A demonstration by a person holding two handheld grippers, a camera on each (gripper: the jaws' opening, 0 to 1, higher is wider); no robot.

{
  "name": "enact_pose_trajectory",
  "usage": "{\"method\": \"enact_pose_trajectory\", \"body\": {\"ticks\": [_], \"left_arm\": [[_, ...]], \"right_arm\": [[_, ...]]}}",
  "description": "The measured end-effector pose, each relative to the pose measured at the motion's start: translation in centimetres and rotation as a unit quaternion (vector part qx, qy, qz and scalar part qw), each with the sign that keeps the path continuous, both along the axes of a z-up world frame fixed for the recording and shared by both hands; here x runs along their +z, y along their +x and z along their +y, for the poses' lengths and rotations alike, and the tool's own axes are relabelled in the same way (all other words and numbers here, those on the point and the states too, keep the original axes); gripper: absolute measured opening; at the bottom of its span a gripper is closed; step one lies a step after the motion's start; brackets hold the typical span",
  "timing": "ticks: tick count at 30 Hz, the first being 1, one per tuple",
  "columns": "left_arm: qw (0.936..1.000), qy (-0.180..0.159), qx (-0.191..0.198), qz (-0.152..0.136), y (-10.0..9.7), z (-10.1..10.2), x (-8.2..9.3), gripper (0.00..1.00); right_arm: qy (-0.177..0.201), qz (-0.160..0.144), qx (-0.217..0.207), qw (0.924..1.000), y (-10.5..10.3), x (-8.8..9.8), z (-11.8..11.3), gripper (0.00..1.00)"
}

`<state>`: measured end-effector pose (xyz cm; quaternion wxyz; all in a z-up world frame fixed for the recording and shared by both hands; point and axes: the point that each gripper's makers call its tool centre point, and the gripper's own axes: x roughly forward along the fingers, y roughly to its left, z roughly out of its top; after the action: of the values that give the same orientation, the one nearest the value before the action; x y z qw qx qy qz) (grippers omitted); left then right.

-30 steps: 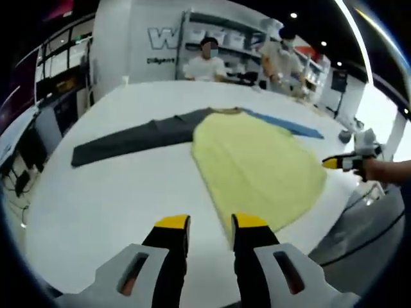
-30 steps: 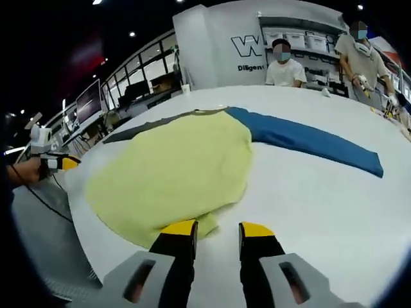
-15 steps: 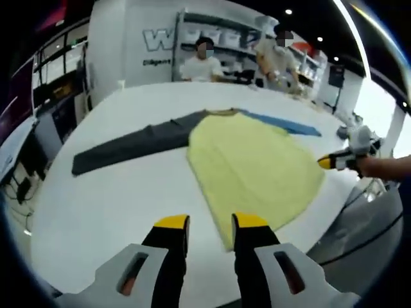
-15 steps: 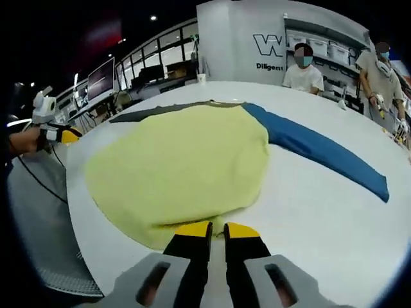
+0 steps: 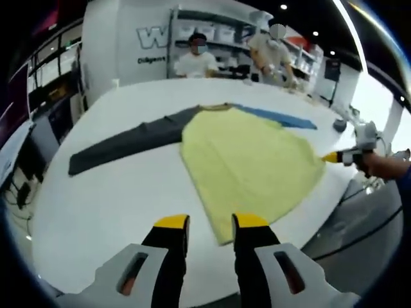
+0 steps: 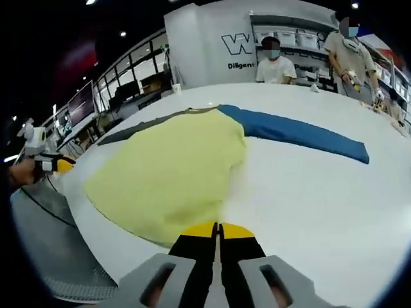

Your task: Fold the garment on the visible template until the final outline fits inside the template.

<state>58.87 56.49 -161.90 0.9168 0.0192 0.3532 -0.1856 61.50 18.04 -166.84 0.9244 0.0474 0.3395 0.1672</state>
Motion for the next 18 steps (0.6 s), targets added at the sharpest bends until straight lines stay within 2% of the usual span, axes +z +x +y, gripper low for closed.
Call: {"method": "enact_pose_trajectory", "body": {"ticks": [7,12,18], "left_arm": [[0.9995,0.002,-0.015,0.029,-0.5,-0.5,-1.1,0.26],[0.9993,-0.004,-0.010,0.035,-0.8,-0.7,-1.4,0.26],[0.9994,-0.008,-0.004,0.035,-0.9,-0.3,-1.3,0.26]], "right_arm": [[0.027,0.000,-0.037,0.9990,-1.9,0.2,-0.5,0.00],[0.042,-0.001,-0.052,0.9977,-2.8,0.2,-0.5,0.00],[0.046,-0.001,-0.057,0.9973,-3.0,0.4,-0.7,0.00]]}}
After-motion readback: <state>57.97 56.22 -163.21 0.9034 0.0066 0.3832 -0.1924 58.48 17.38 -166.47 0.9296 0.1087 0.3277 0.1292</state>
